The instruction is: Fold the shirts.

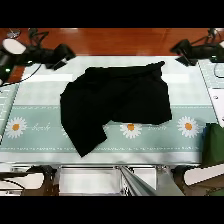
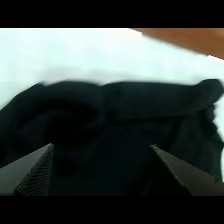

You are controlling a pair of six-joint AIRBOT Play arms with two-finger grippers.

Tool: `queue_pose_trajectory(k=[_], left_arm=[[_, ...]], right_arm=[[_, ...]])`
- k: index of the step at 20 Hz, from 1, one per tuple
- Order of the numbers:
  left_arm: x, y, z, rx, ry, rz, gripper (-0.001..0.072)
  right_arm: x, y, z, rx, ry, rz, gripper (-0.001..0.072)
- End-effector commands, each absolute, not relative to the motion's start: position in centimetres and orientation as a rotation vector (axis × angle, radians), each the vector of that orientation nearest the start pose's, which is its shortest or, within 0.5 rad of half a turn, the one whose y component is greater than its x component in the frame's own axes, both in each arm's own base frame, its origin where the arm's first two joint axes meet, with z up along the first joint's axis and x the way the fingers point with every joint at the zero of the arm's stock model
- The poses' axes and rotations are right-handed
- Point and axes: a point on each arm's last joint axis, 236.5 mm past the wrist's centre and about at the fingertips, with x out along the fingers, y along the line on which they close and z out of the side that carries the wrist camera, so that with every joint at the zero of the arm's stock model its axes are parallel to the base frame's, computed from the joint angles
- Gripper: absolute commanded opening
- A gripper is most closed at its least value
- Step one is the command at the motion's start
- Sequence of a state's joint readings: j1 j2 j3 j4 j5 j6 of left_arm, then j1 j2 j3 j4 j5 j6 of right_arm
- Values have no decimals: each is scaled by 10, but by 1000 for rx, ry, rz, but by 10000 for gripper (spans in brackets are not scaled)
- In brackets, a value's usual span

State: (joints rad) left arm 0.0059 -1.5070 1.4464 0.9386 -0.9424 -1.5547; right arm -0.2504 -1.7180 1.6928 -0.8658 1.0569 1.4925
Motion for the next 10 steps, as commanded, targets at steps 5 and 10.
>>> queue_pose_trajectory(k=[5,10], left_arm=[[325,0,-6,-677,1483,-82,701],[258,-24,-62,-1002,1316,-28,701]], right_arm=[[377,-130,15,676,1142,-261,624],[312,-45,4,852,902,-63,624]])
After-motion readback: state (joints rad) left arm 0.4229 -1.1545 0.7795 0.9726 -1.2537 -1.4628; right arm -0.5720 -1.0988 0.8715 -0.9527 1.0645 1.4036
